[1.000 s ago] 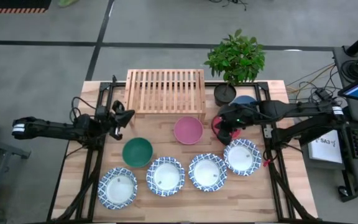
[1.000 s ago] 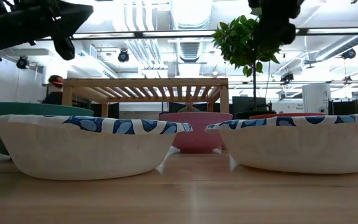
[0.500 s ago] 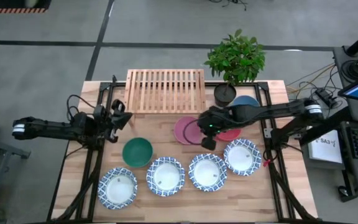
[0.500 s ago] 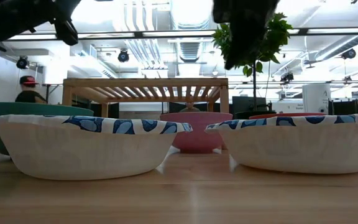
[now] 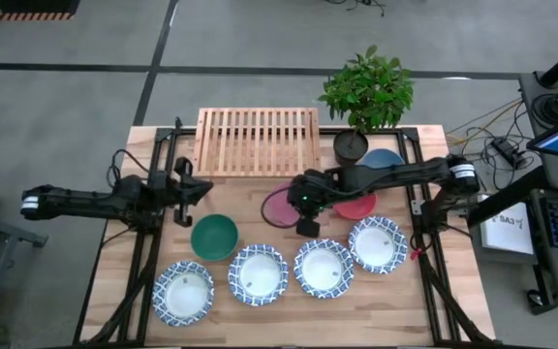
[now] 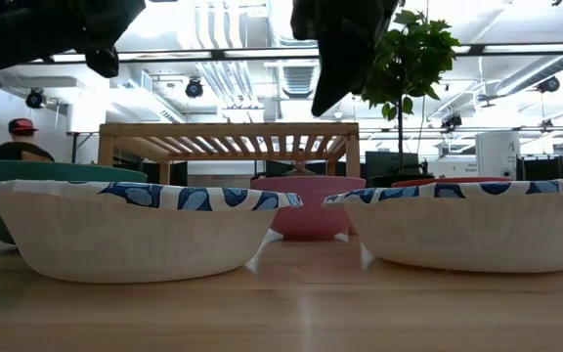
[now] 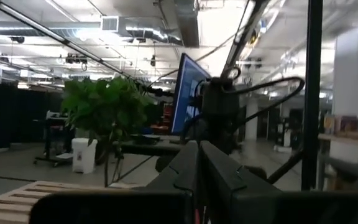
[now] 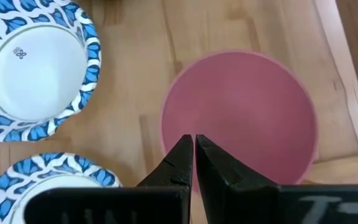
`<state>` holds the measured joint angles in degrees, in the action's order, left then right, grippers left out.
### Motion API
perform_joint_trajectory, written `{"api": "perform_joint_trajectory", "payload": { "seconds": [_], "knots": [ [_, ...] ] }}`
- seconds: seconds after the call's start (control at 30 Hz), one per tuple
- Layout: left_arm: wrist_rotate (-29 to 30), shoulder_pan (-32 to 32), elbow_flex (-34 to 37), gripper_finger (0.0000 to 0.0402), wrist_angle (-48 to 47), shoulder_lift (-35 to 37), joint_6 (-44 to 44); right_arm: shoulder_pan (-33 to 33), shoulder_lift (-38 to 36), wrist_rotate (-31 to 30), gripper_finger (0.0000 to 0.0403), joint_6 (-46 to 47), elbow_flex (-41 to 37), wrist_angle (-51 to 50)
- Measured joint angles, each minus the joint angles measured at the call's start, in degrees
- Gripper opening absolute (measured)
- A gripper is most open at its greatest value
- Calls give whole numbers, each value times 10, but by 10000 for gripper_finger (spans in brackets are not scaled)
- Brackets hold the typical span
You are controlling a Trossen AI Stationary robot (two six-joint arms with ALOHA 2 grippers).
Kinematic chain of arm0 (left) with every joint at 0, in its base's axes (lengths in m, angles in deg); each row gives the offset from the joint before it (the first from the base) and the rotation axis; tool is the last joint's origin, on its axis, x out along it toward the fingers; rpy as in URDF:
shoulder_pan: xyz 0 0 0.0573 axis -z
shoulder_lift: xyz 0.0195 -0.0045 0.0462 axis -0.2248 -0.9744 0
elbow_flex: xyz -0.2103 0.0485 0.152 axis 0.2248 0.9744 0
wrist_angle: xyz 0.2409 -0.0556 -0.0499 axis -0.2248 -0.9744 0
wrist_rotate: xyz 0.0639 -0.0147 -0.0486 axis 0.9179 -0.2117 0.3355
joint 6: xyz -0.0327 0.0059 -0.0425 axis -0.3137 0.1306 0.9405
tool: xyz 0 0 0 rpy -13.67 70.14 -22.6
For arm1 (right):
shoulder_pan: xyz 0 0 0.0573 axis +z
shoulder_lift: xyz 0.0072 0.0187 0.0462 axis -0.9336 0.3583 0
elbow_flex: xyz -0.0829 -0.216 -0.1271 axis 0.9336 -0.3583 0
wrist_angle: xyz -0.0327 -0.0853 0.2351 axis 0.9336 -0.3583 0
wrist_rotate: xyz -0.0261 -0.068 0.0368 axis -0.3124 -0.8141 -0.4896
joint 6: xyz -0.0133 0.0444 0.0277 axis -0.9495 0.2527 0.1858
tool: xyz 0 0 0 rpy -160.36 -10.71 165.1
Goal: Place and stack bowls onto a shelf
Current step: Put the pink bowl on the shelf
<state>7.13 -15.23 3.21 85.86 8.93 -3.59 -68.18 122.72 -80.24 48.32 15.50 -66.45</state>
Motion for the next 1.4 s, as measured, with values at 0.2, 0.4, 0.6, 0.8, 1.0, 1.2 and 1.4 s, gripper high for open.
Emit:
{"api": "perform_joint_trajectory", "payload": {
  "seconds": [0.2,0.4,0.6,0.8,1.0,1.2,1.4],
  "knots": [
    [-17,0,0,0,-84,6,-61,-1,19,0,9,-5,5,0],
    [-19,0,-1,0,-103,6,-70,-1,29,-4,9,-6,5,19],
    [-19,0,-14,0,-103,7,-70,-1,36,-5,9,-4,4,81],
    [-19,0,-15,0,-103,7,-64,2,44,-4,27,19,13,141],
    [-19,0,-15,0,-103,7,-64,18,44,-6,93,19,17,135],
    [-19,0,-15,0,-103,7,-64,29,44,-4,154,24,17,109],
    [-19,0,-15,0,-103,6,-65,38,45,-4,174,30,14,88]
  ]
}}
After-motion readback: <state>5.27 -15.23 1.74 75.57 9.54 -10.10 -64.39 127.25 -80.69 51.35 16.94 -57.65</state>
